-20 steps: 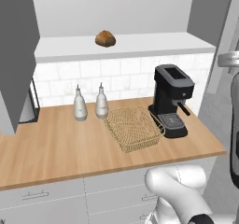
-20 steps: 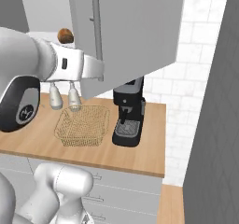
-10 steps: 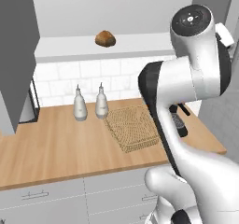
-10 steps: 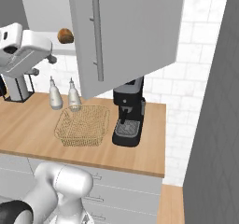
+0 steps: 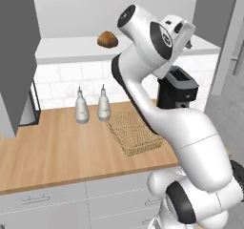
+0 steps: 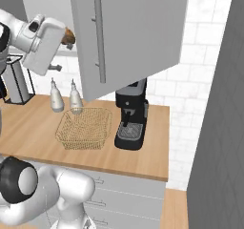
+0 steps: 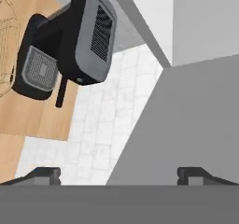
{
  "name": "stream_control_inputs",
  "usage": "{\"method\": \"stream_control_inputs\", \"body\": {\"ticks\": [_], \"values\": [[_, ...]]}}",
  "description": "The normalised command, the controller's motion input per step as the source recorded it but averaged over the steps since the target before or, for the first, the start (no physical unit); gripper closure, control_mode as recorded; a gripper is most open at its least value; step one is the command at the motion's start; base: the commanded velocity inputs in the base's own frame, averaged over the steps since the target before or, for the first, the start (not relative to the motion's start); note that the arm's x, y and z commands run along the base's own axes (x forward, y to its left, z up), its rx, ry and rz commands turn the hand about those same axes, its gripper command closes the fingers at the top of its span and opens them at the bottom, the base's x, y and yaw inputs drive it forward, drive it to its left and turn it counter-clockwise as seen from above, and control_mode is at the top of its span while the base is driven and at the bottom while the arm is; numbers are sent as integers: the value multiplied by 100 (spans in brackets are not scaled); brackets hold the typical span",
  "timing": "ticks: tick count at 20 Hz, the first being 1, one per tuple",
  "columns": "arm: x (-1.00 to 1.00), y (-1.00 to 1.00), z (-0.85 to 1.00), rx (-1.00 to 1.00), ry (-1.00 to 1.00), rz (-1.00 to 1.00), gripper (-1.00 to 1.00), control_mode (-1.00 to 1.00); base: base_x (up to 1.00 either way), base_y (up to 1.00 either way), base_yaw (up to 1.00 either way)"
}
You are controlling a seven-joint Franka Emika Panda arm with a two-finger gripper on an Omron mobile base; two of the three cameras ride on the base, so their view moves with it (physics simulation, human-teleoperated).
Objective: Open the cabinet, pick up the bread from the cabinet and place it in the basket. Then move the basket to the dining counter.
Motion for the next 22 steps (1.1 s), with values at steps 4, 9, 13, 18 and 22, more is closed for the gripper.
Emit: {"method": "stream_control_inputs", "body": {"ticks": [4,9,13,18,22], "values": [[29,-99,0,-31,24,0,-100,-100,0,0,0],[-12,-100,0,-26,23,-11,-100,-100,0,0,0],[-48,-100,7,-14,29,-15,-100,-100,0,0,0],[-49,-100,4,-5,31,-14,-100,-100,0,0,0],[-22,-100,0,0,17,-7,-100,-100,0,0,0]]}}
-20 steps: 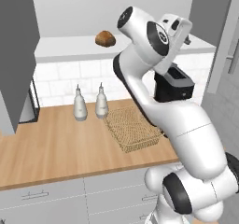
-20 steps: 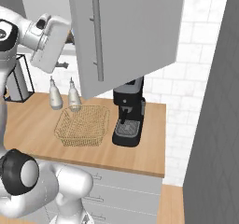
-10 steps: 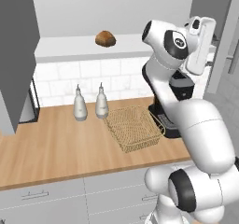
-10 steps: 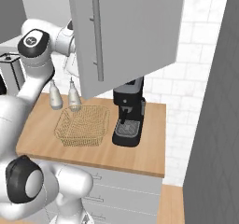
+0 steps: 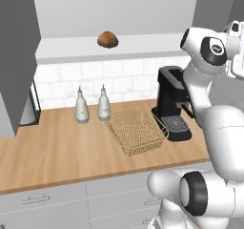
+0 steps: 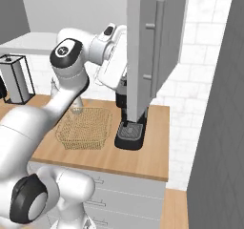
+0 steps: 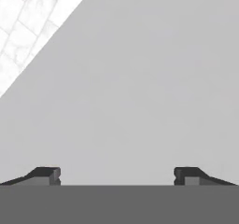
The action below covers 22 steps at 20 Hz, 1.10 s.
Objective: Open the cabinet, pick up the bread from the cabinet and place it in the basket. Then move the basket to the dining counter.
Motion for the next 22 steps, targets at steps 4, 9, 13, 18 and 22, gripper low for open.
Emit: {"method": "stream_control_inputs", "body": {"ticks": [4,9,13,18,22], "values": [[1,-72,0,6,4,4,-100,-100,0,0,0],[6,-18,0,0,0,2,-100,-100,0,0,0],[-1,38,-20,8,3,0,-100,-100,0,0,0],[0,100,-45,6,9,6,-100,-100,0,0,0],[0,100,-55,8,28,36,-100,-100,0,0,0]]}}
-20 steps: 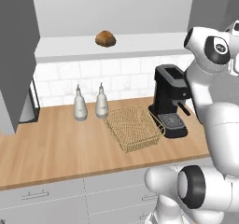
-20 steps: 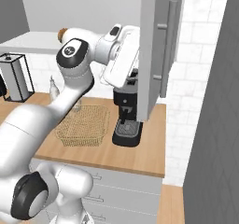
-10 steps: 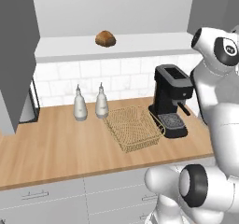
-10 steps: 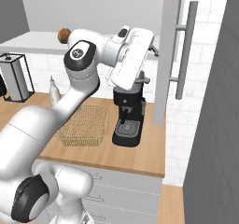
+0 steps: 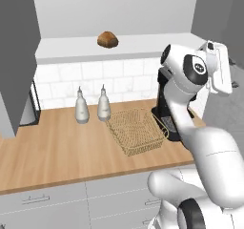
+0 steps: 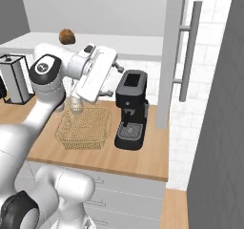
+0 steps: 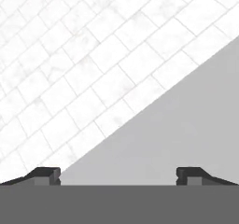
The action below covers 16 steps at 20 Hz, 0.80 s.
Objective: Open the cabinet, pick up the bread from the cabinet and place it in the basket. Then move the basket to the dining counter.
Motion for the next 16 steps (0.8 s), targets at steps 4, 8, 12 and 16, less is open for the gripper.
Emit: {"method": "stream_control_inputs", "body": {"ticks": [4,8,12,16], "values": [[0,100,-77,13,17,-9,-100,-100,0,0,0],[7,82,-71,28,-3,-49,-100,-100,0,0,0],[33,42,-41,45,-21,-56,-100,-100,0,0,0],[36,16,-27,55,-30,-60,-100,-100,0,0,0]]}}
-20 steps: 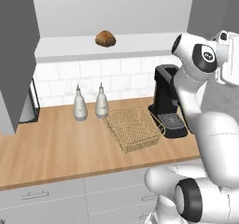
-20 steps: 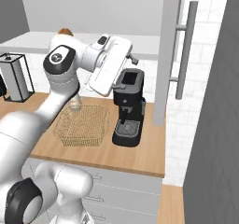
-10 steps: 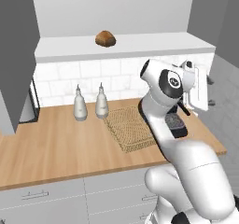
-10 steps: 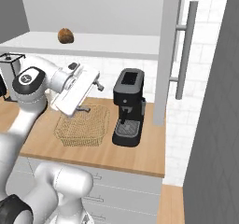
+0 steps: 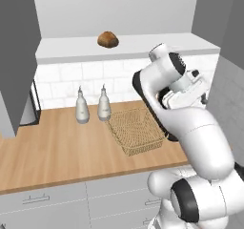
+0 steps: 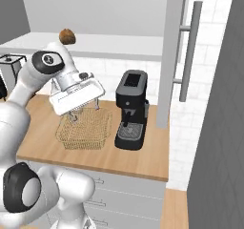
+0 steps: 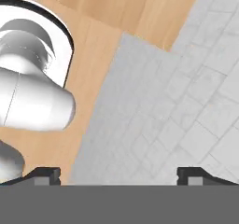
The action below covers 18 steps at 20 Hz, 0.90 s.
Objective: Open the cabinet, pick up the bread from the cabinet and place it in the basket. Then move the basket to the dining counter.
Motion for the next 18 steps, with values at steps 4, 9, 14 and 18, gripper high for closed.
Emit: {"method": "stream_control_inputs", "body": {"ticks": [4,9,14,18], "values": [[28,24,-14,62,-48,-51,-100,-100,0,0,0],[31,69,-37,48,-61,-35,-100,-100,0,0,0],[27,74,-4,32,-55,-2,-100,-100,0,0,0],[11,63,47,9,-58,0,-100,-100,0,0,0]]}}
